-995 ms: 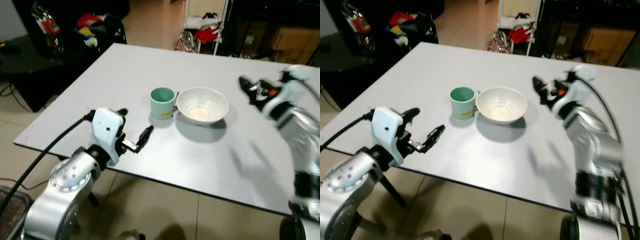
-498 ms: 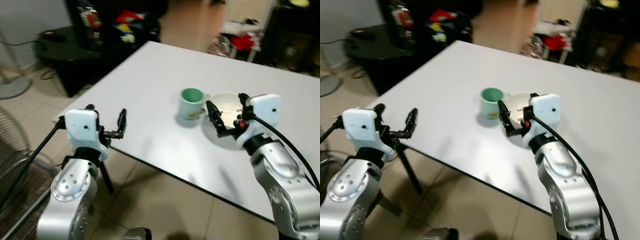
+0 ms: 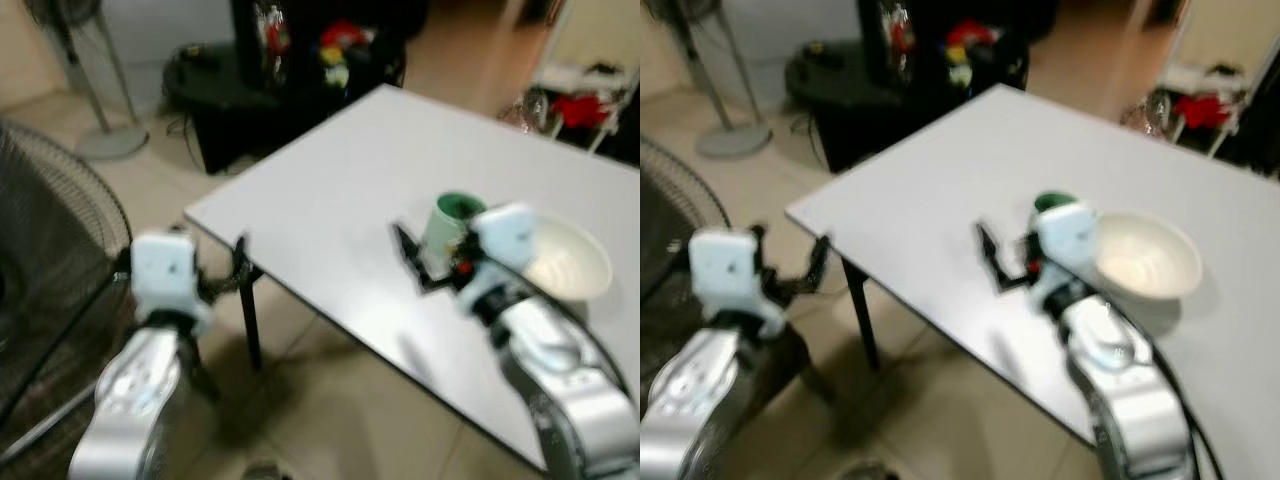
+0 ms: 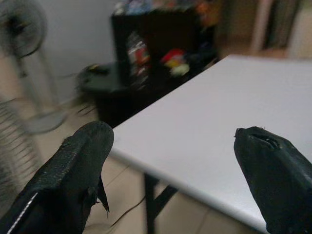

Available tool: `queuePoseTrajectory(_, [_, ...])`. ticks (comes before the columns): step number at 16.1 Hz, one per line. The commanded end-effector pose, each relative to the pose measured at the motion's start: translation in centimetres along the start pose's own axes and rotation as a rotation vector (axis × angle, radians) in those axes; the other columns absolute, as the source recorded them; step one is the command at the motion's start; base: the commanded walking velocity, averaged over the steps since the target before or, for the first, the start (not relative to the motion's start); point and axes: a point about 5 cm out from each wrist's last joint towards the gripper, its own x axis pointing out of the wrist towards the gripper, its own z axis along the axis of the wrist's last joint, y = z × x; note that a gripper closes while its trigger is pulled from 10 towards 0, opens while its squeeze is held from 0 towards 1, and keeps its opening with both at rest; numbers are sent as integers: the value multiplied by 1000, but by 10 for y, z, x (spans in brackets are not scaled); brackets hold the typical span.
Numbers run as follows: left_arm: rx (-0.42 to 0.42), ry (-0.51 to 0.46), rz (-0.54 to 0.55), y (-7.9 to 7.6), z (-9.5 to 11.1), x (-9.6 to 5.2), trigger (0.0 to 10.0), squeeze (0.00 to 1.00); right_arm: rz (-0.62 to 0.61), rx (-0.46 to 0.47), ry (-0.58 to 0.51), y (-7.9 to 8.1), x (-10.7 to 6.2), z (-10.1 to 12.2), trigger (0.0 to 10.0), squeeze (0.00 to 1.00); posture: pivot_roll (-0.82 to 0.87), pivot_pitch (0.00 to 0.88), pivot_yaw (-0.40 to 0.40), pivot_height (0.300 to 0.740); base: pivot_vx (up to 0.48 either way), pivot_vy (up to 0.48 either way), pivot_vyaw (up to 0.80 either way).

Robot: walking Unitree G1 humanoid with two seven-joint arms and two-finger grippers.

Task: Setting the table

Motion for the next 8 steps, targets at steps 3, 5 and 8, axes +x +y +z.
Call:
queuePoseTrajectory(3, [28,-25,29,1,5,10,10000,0,-23,-43,1,-4,1,0,10000,1000,14,0,16,740,0,0,800])
queuePoseTrajectory(5, [22,-21,23,1,4,8,10000,0,-20,-37,2,-4,0,1,10000,1000,13,0,12,740,0,0,800])
queuePoseTrajectory(8, [3,-8,-27,-5,2,13,10000,0,-22,-44,0,-5,2,0,10000,1000,1,0,24,740,0,0,800])
